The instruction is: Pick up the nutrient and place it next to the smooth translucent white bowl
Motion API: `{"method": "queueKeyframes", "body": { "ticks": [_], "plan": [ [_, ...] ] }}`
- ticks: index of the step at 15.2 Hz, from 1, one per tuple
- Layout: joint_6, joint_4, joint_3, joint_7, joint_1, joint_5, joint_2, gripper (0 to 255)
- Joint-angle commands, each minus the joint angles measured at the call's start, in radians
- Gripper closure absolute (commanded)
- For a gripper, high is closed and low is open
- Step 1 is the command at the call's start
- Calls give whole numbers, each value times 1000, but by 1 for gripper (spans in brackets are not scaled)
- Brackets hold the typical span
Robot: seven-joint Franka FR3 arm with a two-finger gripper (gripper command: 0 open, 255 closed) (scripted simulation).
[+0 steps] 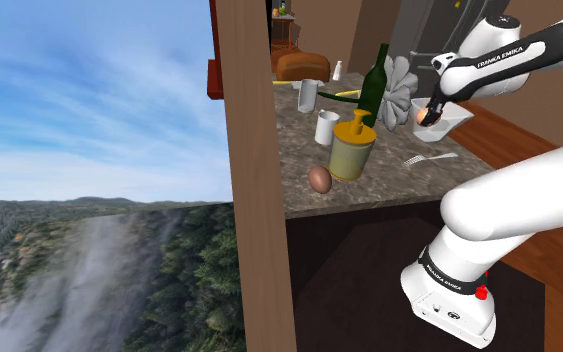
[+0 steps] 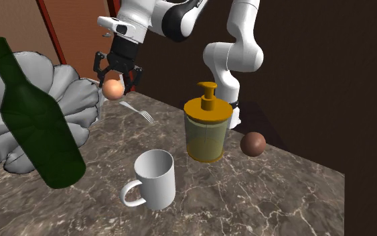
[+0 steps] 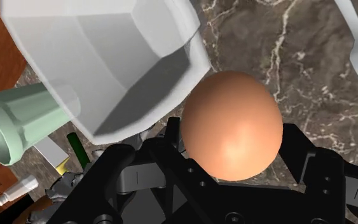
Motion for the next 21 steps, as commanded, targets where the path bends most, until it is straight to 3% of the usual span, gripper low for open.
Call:
{"method": "queueKeyframes", "body": {
  "ticks": [1,17,21],
  "plan": [
    [37,-13,-10,3,-1,-7,24,255],
    [344,-91,-71,29,-5,-30,257,255],
    [357,-93,-71,28,-6,-27,268,255]
  ]
}}
